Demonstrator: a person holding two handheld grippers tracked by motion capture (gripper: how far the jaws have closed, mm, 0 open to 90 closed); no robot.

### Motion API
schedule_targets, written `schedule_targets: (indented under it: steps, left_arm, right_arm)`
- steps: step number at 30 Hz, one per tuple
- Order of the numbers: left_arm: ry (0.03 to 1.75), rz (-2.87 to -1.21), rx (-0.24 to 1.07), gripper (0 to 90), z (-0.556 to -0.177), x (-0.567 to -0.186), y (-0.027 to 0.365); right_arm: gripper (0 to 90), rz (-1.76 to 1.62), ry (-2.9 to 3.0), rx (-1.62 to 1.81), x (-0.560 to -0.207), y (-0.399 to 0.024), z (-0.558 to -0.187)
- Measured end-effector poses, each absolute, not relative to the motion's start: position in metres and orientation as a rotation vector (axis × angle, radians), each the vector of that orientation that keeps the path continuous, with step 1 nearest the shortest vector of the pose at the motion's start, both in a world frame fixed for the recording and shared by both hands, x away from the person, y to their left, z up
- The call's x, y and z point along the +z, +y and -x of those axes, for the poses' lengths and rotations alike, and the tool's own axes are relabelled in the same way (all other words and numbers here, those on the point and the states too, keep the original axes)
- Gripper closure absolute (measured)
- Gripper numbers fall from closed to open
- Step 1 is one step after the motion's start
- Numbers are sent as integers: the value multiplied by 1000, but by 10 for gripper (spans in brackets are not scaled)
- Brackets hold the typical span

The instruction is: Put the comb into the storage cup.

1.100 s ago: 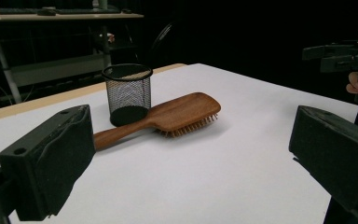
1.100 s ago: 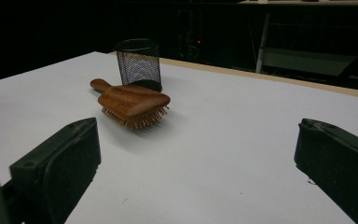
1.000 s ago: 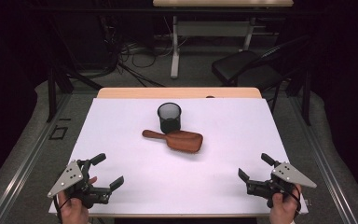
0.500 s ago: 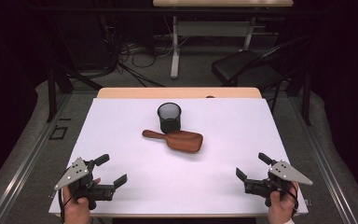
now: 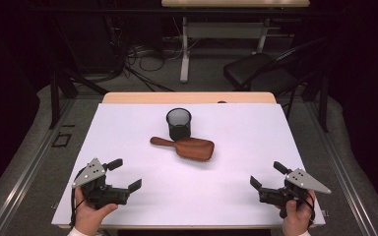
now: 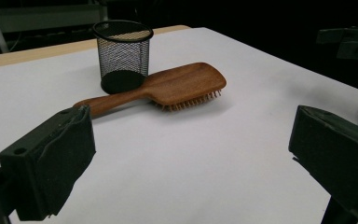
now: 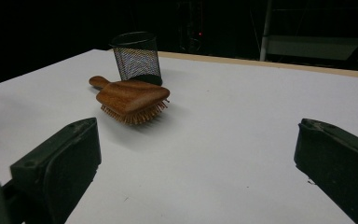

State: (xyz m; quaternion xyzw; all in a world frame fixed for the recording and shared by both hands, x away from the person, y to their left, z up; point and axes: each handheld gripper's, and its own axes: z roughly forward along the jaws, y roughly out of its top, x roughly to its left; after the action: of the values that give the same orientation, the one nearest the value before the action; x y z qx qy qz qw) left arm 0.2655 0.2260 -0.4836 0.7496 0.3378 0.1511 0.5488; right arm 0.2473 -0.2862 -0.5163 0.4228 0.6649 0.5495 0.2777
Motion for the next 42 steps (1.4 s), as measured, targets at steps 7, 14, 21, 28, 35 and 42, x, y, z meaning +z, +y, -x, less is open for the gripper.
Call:
schedule_targets:
  steps: [7,14,21,28,35,42]
  left_arm:
    - [802,-1794,368,7,-275,-472,217]
    - [816,-1831,385,53,-292,-459,208]
    - [836,-1839,379,159,-309,-445,201]
    - [871,-1852,390,213,-328,-431,194]
    - [911,-1870,388,351,-341,-423,190]
    - [975,-1845,427,451,-353,-410,188]
  right_arm:
    - [3,-1141,1797,1462,-517,-284,-248]
    - [4,-1140,1796,1460,-518,-285,-249]
    - [6,-1143,1798,1455,-518,-285,-249]
    - [6,-1155,1799,1459,-519,-284,-249]
    - [8,-1155,1805,1450,-520,-285,-250]
    - [9,-1169,1799,1453,-521,-286,-251]
